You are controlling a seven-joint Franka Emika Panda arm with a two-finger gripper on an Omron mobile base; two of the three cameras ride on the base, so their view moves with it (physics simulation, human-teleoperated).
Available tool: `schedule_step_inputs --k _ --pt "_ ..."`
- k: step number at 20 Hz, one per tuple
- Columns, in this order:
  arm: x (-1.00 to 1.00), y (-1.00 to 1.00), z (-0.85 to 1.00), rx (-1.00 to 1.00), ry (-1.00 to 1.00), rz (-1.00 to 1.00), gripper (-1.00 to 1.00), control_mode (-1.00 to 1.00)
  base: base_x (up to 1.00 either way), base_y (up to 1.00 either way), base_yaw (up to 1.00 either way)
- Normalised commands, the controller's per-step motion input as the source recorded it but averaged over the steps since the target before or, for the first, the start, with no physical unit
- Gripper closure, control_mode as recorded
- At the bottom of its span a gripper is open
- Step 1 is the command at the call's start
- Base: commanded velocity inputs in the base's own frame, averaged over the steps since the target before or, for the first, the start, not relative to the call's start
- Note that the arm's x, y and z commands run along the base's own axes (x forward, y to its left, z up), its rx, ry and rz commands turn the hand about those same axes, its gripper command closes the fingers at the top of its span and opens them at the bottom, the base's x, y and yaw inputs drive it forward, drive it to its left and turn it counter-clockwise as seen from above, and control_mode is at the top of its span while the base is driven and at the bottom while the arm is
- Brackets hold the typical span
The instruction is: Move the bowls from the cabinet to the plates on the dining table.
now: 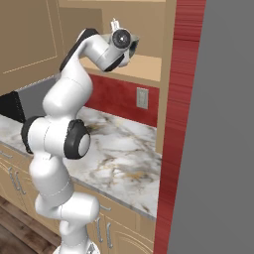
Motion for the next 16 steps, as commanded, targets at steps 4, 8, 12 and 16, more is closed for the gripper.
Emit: schedule_step_inputs --k 4,8,12,16 --pt "0.36 0.00 -0.14 0.00 0.01 0.00 -1.00 -1.00 0.00 0.00 0.00" --pt "0.40 0.00 -0.12 0.00 0.00 0.00 -1.00 -1.00 0.00 0.00 0.00" --pt "0.26 0.00 -0.25 0.00 0.05 0.02 -1.00 -1.00 0.00 0.00 0.00" --pt "-0.01 0.01 -0.49 -0.02 0.06 0.04 -1.00 -1.00 0.00 0.00 0.00"
